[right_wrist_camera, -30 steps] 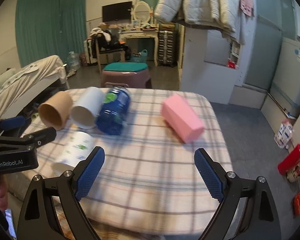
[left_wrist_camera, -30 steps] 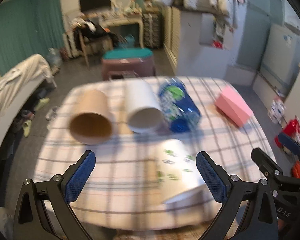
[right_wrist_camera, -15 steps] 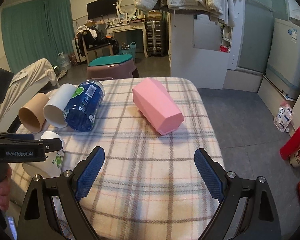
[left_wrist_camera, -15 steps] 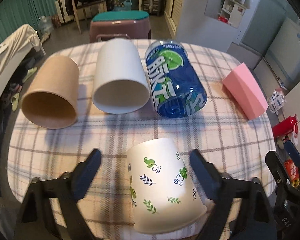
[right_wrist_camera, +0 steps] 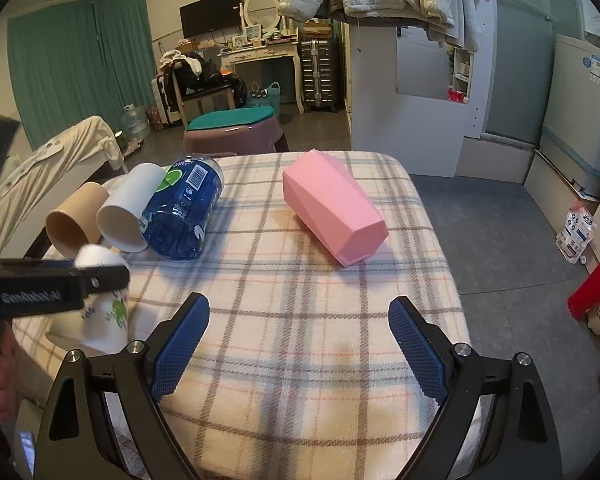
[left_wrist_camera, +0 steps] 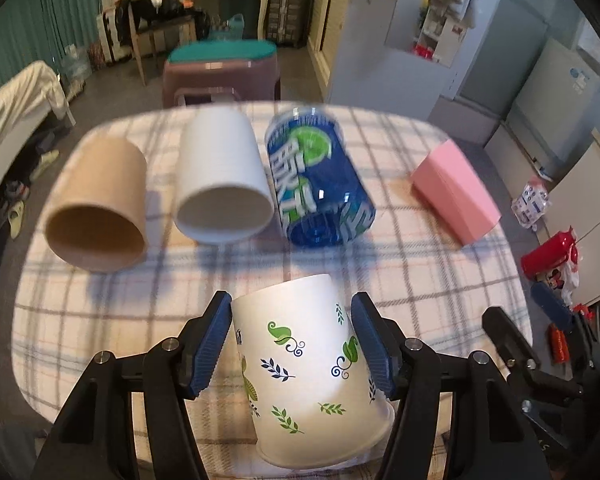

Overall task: Flip cup upside down
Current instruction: 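Grasp the paper cup with the left gripper while the right gripper releases it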

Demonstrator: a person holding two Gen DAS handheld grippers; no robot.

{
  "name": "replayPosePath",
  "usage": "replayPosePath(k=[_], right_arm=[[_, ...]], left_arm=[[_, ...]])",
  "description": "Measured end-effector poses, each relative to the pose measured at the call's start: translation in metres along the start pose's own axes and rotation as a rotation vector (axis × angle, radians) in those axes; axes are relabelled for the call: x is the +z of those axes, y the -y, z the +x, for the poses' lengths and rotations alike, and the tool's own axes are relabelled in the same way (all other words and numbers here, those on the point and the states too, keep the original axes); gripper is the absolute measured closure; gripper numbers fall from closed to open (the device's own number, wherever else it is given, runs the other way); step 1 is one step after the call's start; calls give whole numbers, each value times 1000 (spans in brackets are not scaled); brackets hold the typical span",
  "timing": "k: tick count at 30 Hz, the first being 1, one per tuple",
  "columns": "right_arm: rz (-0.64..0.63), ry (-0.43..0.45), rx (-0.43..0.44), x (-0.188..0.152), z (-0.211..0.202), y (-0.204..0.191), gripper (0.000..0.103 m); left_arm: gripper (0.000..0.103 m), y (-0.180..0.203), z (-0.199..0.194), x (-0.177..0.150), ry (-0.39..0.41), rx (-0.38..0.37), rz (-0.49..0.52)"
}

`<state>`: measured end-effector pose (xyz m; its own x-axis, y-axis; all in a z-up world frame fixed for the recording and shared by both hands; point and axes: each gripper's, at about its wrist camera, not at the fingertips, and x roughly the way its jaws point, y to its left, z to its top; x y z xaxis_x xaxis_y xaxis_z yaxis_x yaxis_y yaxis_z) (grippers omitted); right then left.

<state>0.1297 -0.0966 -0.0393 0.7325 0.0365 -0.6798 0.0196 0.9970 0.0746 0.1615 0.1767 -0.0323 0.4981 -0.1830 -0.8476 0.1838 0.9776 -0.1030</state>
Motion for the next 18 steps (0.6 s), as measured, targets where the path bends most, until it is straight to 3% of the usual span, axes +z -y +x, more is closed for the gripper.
replayPosePath(k=[7,18], right_arm=[[0,6,-4,-5,-7,-3,11],[-20,-13,-22,-12,-2,-3,11]], left_arm=[[40,4,-23,1,179,2,31],[40,2,7,7,350,55,56]])
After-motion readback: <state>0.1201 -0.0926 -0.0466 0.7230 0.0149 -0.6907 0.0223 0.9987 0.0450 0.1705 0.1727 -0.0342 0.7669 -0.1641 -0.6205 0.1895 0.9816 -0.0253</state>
